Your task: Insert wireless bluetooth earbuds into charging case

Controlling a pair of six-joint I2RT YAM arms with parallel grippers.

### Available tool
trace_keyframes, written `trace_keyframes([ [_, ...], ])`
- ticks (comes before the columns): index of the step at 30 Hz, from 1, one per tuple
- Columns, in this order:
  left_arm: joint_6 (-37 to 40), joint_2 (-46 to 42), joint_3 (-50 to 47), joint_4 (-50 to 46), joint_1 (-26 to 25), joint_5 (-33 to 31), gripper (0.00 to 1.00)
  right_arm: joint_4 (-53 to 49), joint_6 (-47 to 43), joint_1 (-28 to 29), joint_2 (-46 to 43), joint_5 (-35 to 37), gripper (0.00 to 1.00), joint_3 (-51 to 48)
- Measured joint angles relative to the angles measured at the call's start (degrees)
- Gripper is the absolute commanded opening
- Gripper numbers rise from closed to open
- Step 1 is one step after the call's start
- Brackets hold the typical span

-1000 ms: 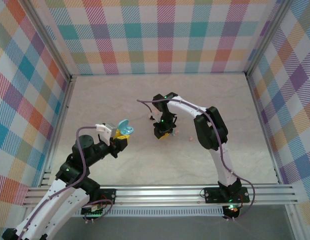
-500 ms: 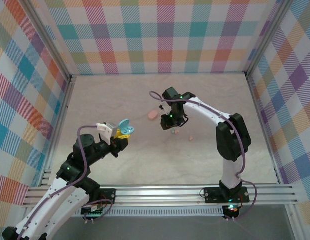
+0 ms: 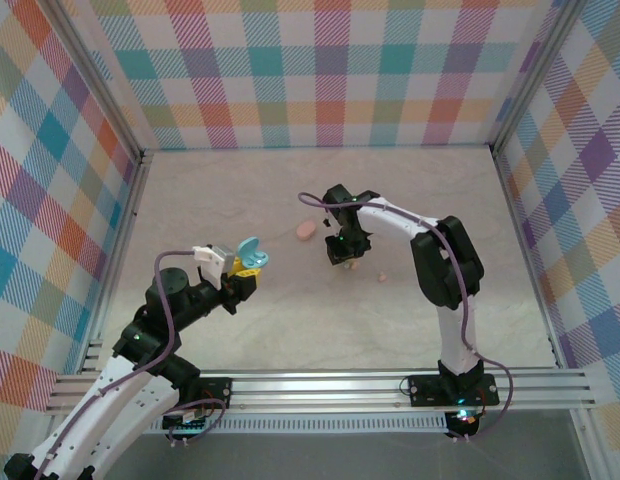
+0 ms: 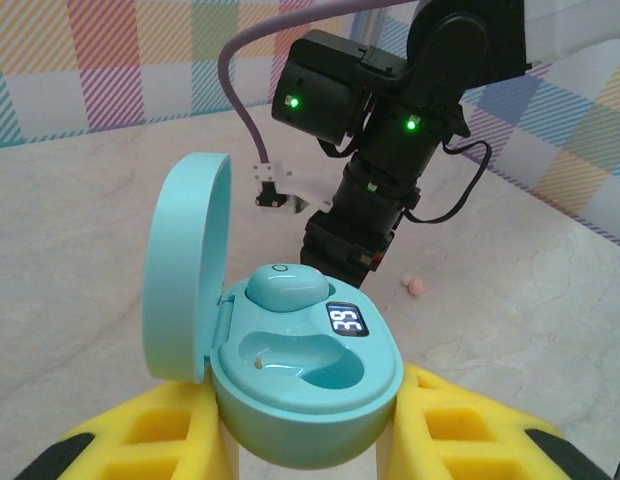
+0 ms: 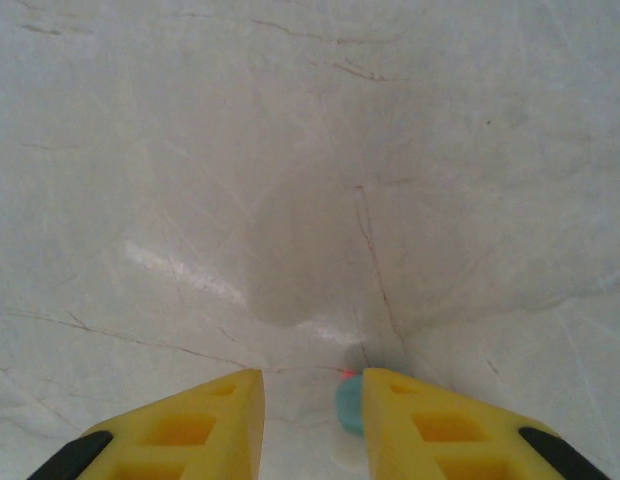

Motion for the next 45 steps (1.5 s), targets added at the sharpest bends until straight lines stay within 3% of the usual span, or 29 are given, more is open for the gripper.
trace_keyframes([
  [8, 0.0, -0.7, 0.8, 0.1, 0.0, 0.0, 0.24, 1.9, 3.4, 1.6, -0.5, -7.8, 0.32, -3.4],
  [15, 0.0, 0.1, 0.8, 0.3, 0.0, 0.2, 0.24, 4.9, 7.5, 3.0, -6.8, -14.2, 0.32, -5.9],
  [23, 0.0, -0.5, 0.8, 0.2, 0.0, 0.5, 0.24, 5.9, 9.2, 0.6, -10.5, -10.8, 0.32, -6.6],
  [31, 0.0, -0.9, 0.8, 0.2, 0.0, 0.7, 0.24, 10.8, 12.6, -2.7, -11.4, -9.8, 0.26, -17.8],
  [45, 0.0, 1.0, 0.8, 0.8, 0.0, 1.1, 0.24, 14.1, 13.0, -2.7, -10.5, -8.1, 0.29, -18.1],
])
